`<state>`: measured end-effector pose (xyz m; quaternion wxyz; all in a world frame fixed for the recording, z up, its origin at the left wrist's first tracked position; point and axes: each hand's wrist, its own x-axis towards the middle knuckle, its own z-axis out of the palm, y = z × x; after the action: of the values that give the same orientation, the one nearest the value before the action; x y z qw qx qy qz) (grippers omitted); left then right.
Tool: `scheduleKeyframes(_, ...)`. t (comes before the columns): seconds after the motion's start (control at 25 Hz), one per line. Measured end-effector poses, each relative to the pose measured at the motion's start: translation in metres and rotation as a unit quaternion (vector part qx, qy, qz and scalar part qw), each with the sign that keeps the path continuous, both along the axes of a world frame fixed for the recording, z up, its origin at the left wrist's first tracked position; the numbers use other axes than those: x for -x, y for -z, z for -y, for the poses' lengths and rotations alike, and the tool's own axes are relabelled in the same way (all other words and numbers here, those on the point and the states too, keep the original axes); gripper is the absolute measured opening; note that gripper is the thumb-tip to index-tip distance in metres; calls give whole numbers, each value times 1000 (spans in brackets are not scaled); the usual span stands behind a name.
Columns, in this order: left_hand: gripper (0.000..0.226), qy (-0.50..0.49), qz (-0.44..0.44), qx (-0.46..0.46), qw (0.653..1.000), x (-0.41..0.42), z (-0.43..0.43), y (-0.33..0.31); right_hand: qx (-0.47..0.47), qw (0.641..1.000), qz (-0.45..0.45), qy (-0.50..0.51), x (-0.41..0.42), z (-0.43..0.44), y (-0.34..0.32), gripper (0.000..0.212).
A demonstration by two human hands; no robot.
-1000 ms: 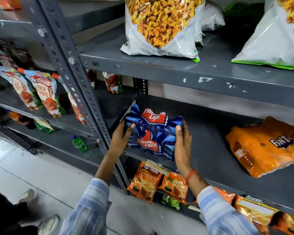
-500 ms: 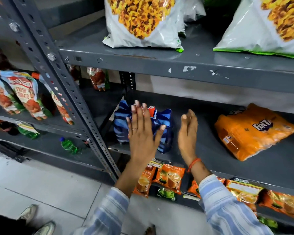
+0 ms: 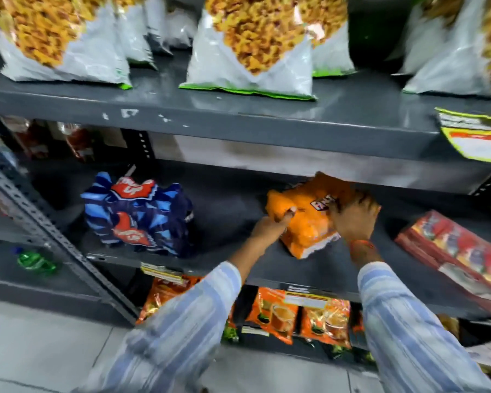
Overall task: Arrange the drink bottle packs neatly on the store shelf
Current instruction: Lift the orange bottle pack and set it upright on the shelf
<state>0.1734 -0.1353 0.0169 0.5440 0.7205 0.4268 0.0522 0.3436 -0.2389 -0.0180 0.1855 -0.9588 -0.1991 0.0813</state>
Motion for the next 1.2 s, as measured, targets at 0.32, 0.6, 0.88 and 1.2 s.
scheduleKeyframes(0.32, 48, -168, 216, 178, 945, -52, 30, 25, -133, 990, 25, -34, -39, 8, 16, 82)
scheduleKeyframes(0.6, 96, 20, 215, -101, 971, -20, 44, 55, -415, 900, -112, -76, -23, 77, 43, 86)
scheduleKeyframes(0.88, 90, -95, 118, -173, 973, -15, 77, 55, -440, 853, -274, -54, -20, 84, 45, 84)
scheduleKeyframes(1.2, 92, -65, 92, -9, 994, -48, 92, 18, -517, 791, -326, 29, -30, 50, 15, 54)
